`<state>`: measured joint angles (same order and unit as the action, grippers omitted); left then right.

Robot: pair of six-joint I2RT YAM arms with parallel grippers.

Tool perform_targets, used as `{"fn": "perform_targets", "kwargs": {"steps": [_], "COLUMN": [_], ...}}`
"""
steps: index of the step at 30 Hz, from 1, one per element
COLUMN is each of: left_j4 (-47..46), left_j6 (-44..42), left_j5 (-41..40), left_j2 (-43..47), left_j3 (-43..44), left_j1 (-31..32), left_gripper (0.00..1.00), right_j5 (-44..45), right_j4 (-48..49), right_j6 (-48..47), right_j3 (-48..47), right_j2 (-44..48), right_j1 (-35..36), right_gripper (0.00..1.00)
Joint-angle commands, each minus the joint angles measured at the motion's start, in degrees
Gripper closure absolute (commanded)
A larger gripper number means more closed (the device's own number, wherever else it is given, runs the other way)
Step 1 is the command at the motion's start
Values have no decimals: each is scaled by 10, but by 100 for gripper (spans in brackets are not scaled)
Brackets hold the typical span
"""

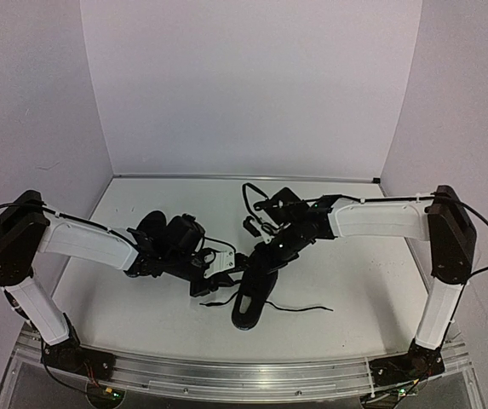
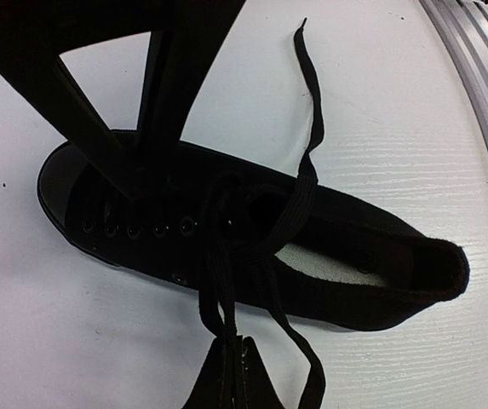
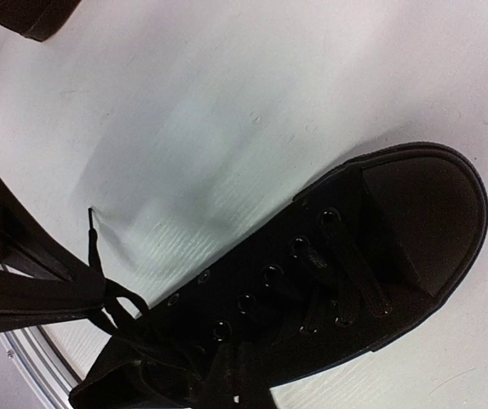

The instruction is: Tie the shoes

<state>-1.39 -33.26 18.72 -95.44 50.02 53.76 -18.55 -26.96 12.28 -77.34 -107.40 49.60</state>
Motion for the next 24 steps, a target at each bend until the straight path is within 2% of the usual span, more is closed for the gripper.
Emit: {"fn": "perform_targets", "kwargs": {"steps": [1, 3, 15, 21, 24], "left_j4": [6, 7, 5, 5, 5], "left_j6": [-6, -7, -7, -7, -6], "left_j5": [-1, -1, -1, -1, -1], "left_j2": [1, 2, 6, 5, 4], "left_j3": [22, 22, 19, 19, 19], "left_j1": [3, 3, 2, 3, 3], "left_gripper": [100, 100, 100, 100, 100], "right_j5": [-7, -16, -52, -41, -32], "right_j4": [-3, -3, -4, -4, -3], "right_j6": [4, 1, -14, -16, -15], "right_j3": [0, -1, 7, 5, 3], "right_j2": [24, 20, -16, -29, -33], "right_j1": [3, 3, 3, 3, 3], "right_gripper": [81, 77, 73, 74, 78]}}
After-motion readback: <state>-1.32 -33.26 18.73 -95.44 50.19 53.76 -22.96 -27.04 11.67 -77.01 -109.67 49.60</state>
